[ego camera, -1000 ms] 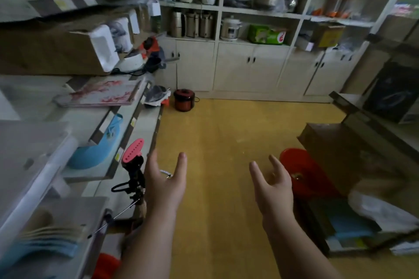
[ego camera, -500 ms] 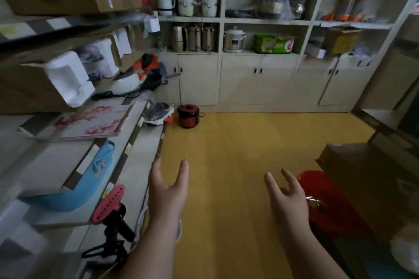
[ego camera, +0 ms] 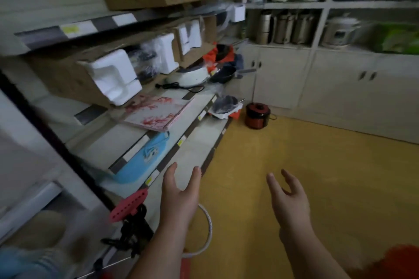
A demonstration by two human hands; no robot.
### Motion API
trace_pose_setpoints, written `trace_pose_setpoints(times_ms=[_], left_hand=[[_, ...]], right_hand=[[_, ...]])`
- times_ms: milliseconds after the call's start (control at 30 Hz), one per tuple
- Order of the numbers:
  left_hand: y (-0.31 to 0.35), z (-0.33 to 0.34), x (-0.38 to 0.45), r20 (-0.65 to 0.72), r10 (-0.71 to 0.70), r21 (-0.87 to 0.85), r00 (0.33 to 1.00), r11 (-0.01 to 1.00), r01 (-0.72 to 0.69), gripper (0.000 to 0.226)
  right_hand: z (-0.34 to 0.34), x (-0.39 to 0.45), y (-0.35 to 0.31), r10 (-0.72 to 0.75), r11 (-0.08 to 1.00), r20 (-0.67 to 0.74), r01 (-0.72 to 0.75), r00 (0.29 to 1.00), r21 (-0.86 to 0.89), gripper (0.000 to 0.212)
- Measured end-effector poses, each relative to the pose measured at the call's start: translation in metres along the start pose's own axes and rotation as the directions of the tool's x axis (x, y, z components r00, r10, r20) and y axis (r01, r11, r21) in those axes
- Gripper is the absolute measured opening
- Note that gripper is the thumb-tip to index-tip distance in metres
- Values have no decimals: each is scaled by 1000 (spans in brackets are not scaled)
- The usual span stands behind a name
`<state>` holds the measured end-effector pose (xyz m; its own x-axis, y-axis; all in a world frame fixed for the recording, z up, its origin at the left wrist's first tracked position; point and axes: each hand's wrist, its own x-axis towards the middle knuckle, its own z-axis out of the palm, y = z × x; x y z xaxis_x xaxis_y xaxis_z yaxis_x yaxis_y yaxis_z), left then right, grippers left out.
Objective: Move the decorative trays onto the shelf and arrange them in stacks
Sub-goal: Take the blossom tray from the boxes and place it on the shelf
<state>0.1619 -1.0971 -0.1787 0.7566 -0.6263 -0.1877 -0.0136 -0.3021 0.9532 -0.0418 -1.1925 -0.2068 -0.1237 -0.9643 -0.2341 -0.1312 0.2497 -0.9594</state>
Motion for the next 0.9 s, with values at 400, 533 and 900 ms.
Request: trace_pose_setpoints(times_ms=[400, 533, 900], left_hand=[[3, 7, 125, -236, -200, -211, 951, 966, 151, 77], [19, 18, 184, -248, -254, -301, 935, 937, 175, 76], [43, 54, 310, -182, -403, -426, 897, 854, 298, 70]], right_hand=[[120, 85, -31, 21, 996, 278, 4, 960, -90, 51], [157, 122, -58, -13, 978, 332, 82, 943, -194, 54], [266, 202, -112, -12, 961, 365, 112, 931, -254, 55]])
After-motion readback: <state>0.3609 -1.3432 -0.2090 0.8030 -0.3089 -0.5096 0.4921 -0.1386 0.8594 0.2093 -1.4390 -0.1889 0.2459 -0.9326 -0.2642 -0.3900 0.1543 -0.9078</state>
